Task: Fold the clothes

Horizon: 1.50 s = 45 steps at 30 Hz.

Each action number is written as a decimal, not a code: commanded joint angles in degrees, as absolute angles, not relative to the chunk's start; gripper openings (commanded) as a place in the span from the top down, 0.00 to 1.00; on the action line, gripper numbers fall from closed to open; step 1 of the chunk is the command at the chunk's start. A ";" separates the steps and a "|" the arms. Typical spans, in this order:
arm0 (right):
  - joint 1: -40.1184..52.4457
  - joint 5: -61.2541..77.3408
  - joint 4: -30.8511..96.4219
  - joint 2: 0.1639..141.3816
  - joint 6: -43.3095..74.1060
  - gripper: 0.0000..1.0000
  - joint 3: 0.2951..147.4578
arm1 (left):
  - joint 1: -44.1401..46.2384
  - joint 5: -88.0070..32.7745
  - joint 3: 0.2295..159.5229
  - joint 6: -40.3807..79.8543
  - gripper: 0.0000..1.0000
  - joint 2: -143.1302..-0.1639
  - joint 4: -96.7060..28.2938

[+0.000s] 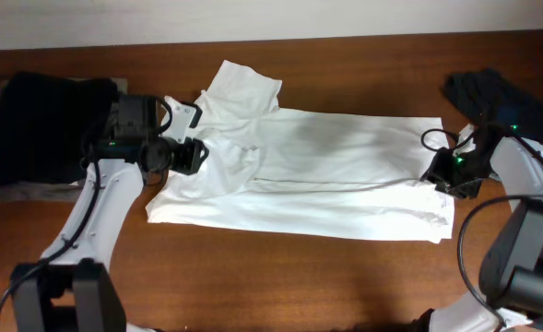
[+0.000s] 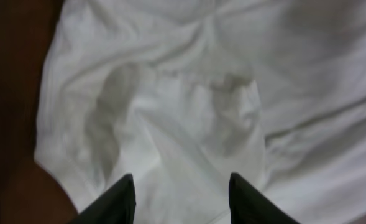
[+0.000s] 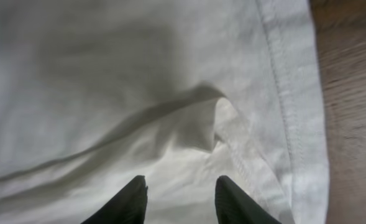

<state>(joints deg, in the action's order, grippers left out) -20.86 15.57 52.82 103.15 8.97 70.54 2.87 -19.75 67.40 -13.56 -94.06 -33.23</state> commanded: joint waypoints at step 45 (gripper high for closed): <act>-19.09 16.08 30.74 123.13 9.85 0.96 88.71 | 11.62 -6.46 145.14 -15.75 1.00 -138.96 -71.72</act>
